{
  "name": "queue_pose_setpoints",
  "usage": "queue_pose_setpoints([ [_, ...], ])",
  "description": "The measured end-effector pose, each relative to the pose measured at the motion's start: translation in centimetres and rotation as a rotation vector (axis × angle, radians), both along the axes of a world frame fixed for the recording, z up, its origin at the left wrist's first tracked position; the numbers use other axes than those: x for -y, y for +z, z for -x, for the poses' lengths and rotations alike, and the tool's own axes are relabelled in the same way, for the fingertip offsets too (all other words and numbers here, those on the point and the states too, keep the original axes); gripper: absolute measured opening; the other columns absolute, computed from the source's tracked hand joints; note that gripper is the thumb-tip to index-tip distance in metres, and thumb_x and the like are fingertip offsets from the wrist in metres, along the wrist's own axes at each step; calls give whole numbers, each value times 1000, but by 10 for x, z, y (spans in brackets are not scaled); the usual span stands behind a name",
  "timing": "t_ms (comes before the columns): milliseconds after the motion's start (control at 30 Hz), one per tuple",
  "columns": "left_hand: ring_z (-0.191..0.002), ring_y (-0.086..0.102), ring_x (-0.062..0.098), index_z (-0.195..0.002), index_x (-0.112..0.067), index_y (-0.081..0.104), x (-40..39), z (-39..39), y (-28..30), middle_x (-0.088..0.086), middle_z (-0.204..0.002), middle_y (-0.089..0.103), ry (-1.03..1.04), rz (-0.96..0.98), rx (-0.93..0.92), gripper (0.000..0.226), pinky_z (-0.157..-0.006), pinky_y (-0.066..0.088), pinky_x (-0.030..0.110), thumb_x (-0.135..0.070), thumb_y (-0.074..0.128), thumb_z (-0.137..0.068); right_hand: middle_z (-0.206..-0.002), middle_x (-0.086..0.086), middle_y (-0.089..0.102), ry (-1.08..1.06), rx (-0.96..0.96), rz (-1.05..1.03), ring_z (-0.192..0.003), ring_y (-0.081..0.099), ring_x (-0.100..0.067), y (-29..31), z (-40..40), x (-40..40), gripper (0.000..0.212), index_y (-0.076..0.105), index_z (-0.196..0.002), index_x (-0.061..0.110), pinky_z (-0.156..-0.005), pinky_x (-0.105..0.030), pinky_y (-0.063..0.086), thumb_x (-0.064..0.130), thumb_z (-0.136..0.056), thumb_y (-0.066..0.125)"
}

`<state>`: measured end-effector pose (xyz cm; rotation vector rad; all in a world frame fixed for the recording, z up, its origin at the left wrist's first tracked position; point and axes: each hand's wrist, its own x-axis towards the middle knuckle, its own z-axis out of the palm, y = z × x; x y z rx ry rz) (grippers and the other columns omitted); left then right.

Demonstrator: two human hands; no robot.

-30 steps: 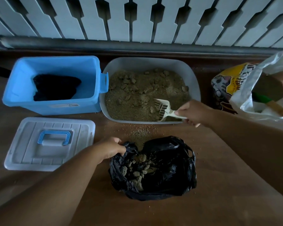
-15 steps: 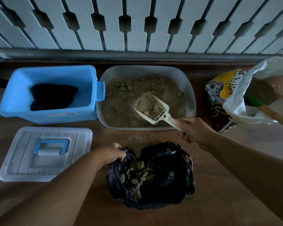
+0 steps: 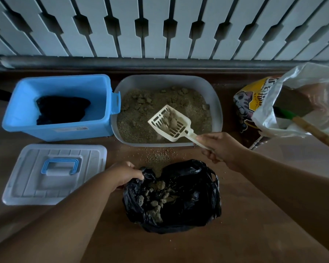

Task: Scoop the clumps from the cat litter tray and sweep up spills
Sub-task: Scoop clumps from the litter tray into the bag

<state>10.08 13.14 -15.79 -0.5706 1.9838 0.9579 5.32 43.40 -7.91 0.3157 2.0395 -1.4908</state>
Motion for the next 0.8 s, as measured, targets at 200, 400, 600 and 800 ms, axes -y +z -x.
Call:
queue_pose_setpoints([
  [200, -103, 60, 27, -93, -20, 65, -2, 0, -2, 7, -110, 66, 17, 6, -3, 18, -78, 43, 33, -31, 74, -82, -57, -1, 53, 5, -7, 4, -44, 40, -8, 5, -3, 0, 23, 74, -105, 14, -44, -21, 35, 31, -98, 62],
  [400, -108, 56, 27, -96, -19, 63, -7, 0, 3, 8, -120, 60, 153, -51, -16, 4, -80, 46, 35, -20, 65, -93, -60, -4, 55, 63, -41, -66, -47, 42, -10, 9, -4, -7, 23, 76, -102, 15, -46, -23, 37, 33, -97, 62],
  [600, -112, 53, 26, -98, -16, 64, -7, 1, 5, 5, -122, 57, 246, -48, -47, 5, -92, 47, 38, -16, 66, -93, -60, -9, 56, 250, -19, -93, -47, 43, -15, 16, -4, -17, 18, 75, -98, 13, -46, -27, 37, 27, -95, 65],
  [800, -99, 57, 28, -96, -14, 63, -8, -1, 15, 13, -114, 61, 209, -84, 37, 11, -79, 50, 38, -4, 57, -95, -56, -3, 62, 668, -29, -348, -45, 51, -13, 37, -7, -16, 28, 74, -70, 39, -50, -26, 46, 31, -96, 65],
])
